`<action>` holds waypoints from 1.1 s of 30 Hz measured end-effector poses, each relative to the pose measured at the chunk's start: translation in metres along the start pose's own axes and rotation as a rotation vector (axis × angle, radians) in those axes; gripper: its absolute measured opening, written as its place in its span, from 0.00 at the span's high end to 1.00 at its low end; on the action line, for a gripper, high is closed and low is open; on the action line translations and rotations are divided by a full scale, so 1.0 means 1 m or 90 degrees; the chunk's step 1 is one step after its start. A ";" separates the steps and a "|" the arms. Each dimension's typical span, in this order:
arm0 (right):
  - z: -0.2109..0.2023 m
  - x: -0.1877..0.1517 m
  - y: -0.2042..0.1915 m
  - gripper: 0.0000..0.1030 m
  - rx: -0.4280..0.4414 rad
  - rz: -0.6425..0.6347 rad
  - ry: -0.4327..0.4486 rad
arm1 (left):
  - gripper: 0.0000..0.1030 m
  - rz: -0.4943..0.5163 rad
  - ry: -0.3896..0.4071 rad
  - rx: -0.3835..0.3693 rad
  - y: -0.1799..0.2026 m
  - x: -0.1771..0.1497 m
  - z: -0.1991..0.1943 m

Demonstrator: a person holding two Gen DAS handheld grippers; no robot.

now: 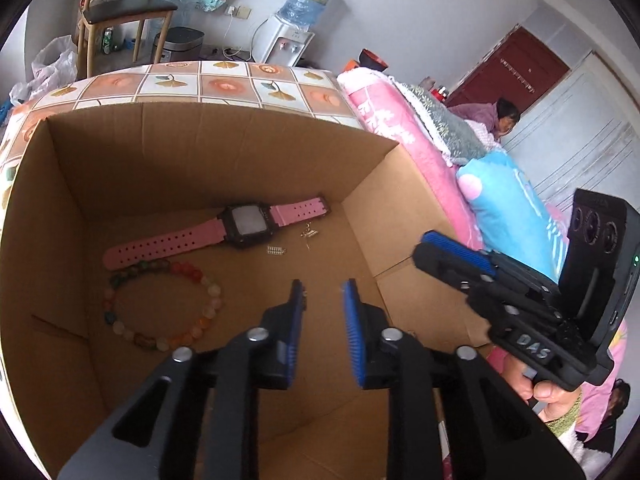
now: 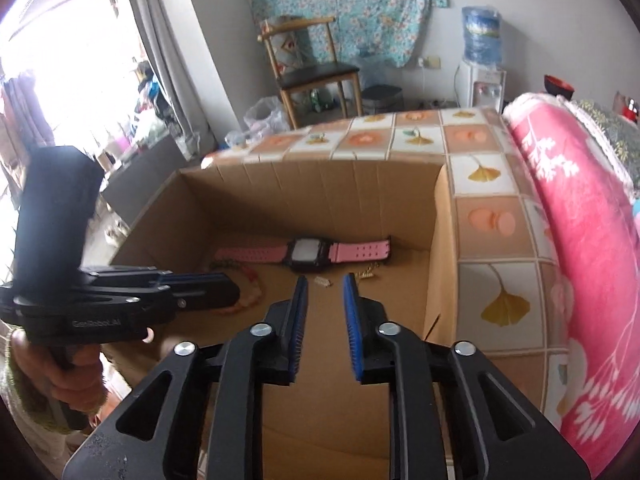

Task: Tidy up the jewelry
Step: 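Carry the hoop earring over the box and open the right gripper, then move the open right gripper back toward the gold earrings on the table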

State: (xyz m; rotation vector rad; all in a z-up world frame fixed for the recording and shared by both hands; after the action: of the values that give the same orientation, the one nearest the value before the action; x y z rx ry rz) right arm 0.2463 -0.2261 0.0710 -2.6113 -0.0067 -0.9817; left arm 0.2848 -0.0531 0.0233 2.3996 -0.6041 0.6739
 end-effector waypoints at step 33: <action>-0.004 0.003 -0.027 0.58 0.100 0.005 -0.007 | 0.27 -0.206 0.003 -0.269 -0.003 0.006 -0.047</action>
State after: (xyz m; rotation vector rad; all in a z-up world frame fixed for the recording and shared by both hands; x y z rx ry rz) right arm 0.2429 -0.2023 0.0847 -2.4708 -0.0740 -0.9256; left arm 0.2755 -0.0231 0.0590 2.0322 -0.3045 0.3682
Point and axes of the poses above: each gripper's, at about its wrist camera, not at the fingertips, and z roughly the way its jaws point, y to its right, x to its top, the point moved 3 cm from there along z, roughly the way its jaws point, and after that the axes turned 10 degrees about z, right-handed, at the moved point
